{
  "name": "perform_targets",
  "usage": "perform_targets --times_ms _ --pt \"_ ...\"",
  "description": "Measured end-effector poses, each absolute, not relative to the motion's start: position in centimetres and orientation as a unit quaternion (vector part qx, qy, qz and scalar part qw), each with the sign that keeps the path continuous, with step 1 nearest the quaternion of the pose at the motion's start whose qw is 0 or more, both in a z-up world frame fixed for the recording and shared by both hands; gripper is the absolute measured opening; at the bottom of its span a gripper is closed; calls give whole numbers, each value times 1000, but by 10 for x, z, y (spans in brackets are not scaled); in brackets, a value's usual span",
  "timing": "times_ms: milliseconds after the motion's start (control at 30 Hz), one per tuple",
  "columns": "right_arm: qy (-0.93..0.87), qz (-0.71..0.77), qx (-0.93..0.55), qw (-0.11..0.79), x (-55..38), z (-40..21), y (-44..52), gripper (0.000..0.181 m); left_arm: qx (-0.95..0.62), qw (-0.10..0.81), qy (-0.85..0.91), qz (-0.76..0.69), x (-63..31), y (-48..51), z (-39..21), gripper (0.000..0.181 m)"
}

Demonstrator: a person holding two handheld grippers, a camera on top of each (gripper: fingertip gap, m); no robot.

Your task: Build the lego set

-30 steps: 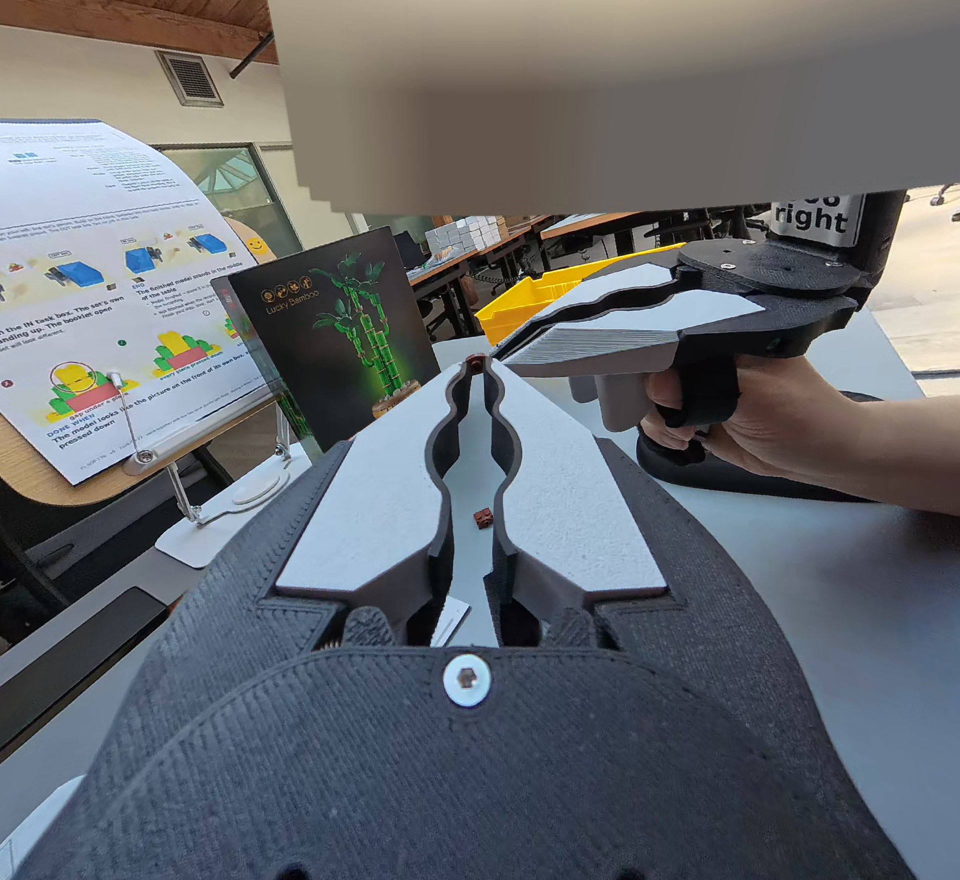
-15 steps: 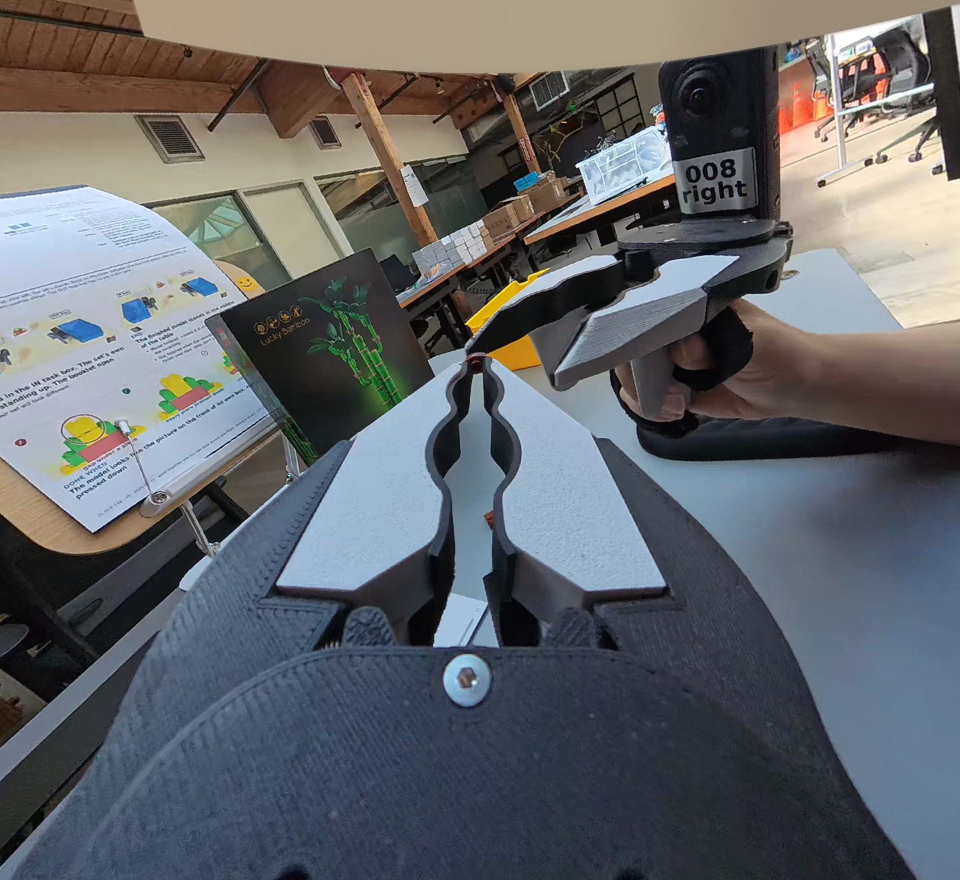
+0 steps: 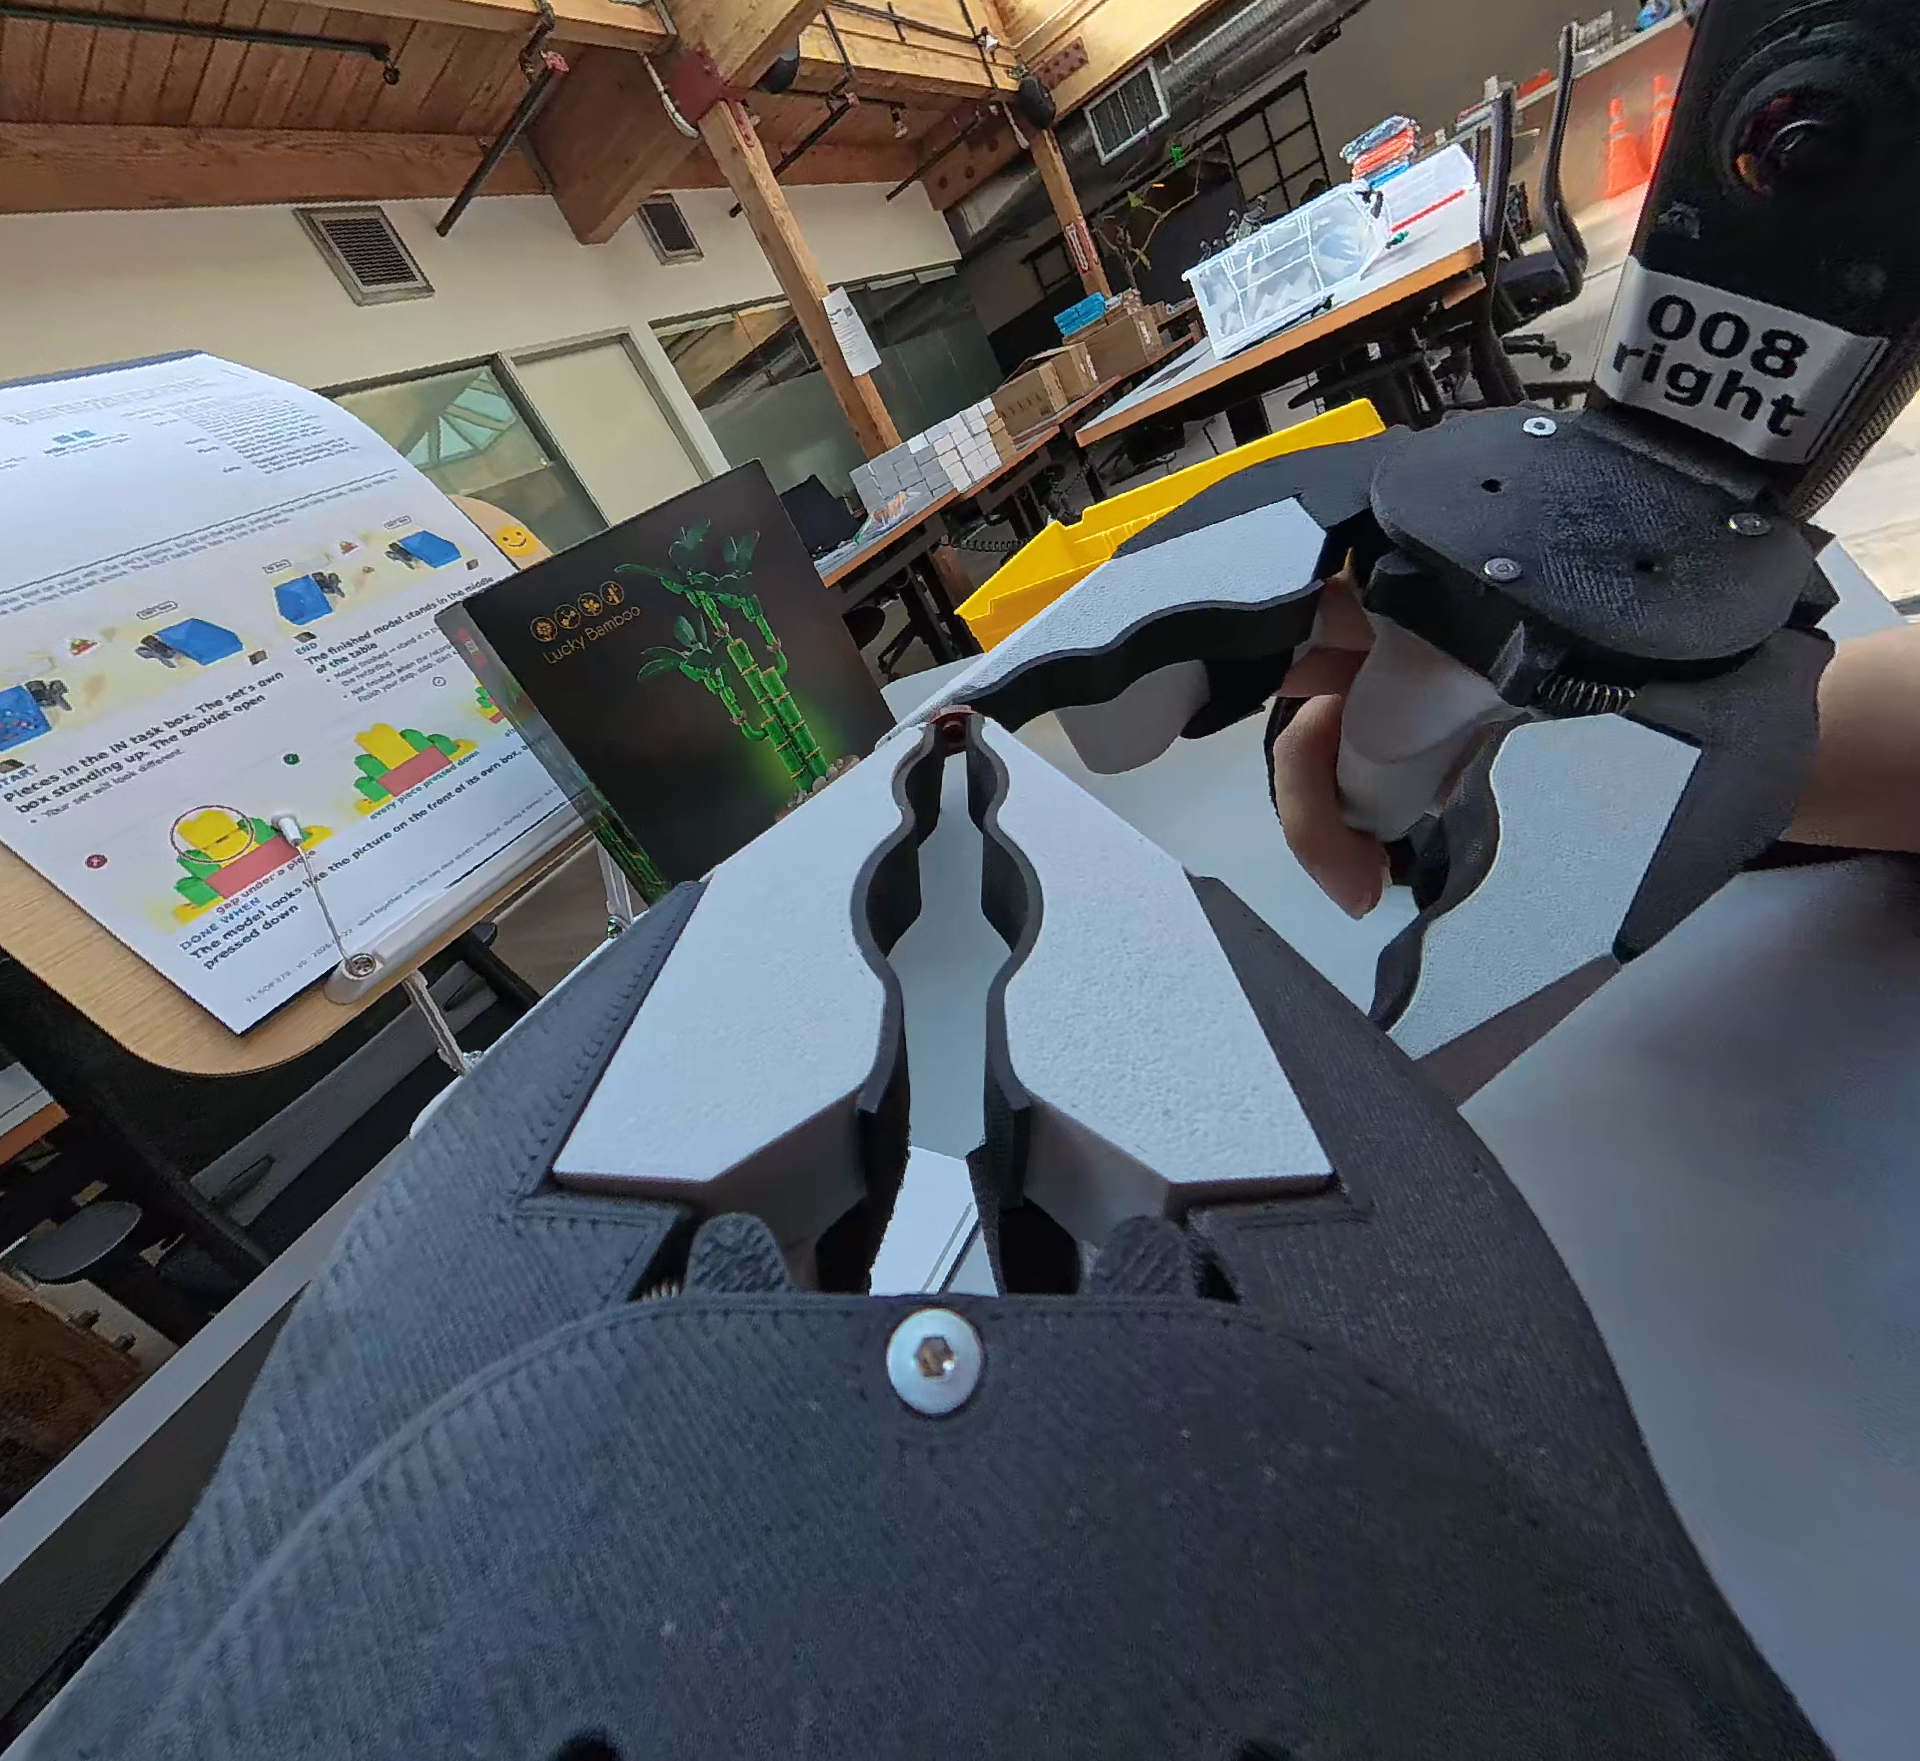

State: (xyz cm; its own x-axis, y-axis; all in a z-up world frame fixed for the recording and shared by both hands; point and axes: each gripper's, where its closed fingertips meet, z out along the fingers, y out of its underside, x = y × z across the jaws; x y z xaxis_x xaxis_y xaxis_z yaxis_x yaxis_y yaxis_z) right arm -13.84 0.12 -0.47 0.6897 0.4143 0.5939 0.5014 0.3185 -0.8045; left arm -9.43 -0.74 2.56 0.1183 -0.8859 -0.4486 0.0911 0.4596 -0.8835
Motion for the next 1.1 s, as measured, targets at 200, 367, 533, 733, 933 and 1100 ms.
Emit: perform_targets --times_ms 200,367,533,733,933,1100 --pt "-374 4 -576 726 -140 2 -2 100 -362 653 545 -382 -95 -9 27 2" --pt "-374 20 -573 729 -144 3 -5 101 -361 653 542 -386 -95 -10 27 2" --pt "-357 57 -568 739 -150 6 -7 107 -360 659 534 -389 -96 -11 30 2" --pt "-354 12 -565 745 -155 3 -2 124 -367 665 522 -388 -96 -9 32 2" --pt "-347 2 -559 753 -157 5 -2 124 -365 675 514 -384 -97 -11 34 1" --pt "-341 32 -553 760 -155 12 -5 113 -354 675 518 -388 -99 -12 36 1"
